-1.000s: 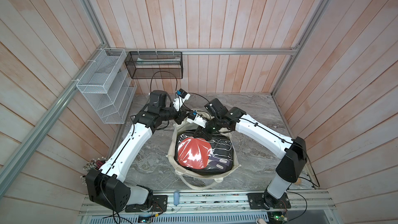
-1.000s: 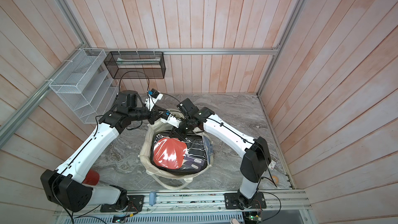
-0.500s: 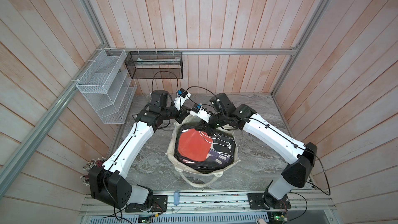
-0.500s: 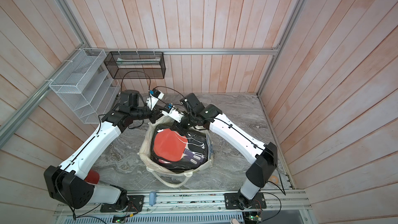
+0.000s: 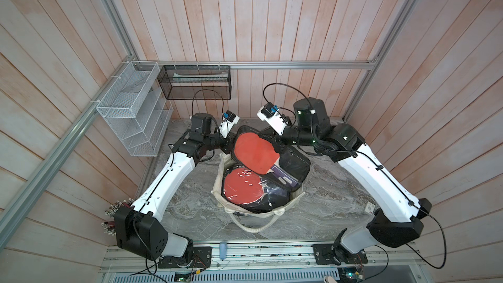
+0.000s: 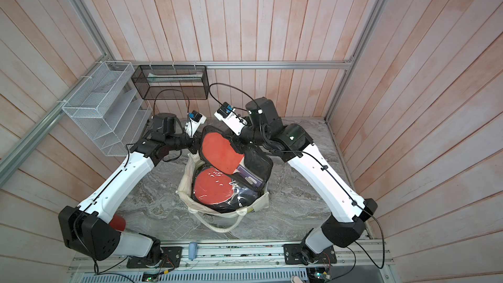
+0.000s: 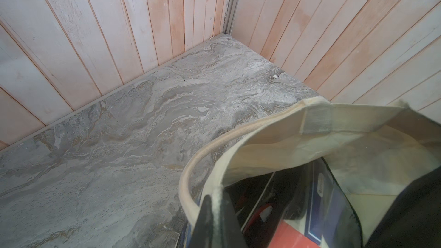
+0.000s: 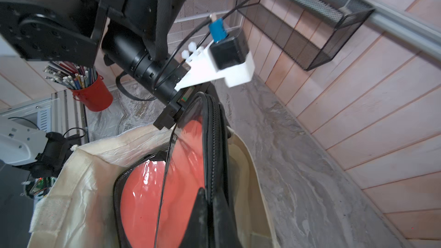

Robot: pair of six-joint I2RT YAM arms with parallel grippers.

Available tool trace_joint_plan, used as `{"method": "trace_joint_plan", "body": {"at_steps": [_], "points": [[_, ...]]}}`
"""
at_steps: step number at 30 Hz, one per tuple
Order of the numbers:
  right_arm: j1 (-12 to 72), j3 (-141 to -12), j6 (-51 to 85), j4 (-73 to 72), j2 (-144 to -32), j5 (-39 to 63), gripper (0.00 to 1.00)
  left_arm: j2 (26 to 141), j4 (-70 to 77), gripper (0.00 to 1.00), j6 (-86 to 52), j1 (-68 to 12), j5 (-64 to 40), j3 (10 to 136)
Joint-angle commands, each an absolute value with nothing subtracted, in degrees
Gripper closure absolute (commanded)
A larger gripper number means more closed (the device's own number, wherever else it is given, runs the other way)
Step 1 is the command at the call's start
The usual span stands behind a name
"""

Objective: Remove the ping pong set from the canvas bag
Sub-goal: Pick up the ping pong set from the canvas bag.

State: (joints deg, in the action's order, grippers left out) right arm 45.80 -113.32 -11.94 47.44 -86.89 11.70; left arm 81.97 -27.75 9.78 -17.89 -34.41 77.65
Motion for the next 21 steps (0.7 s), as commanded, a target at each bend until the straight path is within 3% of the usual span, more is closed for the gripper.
{"method": "trace_joint_plan", "body": {"at_steps": [1,11,21], "points": [[44.3,-117.9,-10.2,36.1,-83.5,4.6,1.00,81.6,-23.4,1.00,9.6,-18.3,-36.4,78.1],[31.6,-125.7,-3.7,29.9,-83.8,-5.0,1.00,80.2,-23.1,1.00,9.0,-18.3,-36.7,76.8],[15.1,-117.5,-0.8,29.7,-82.6,-6.7,1.00,79.2,-22.2,1.00,8.5,-18.3,-37.5,75.5]]}}
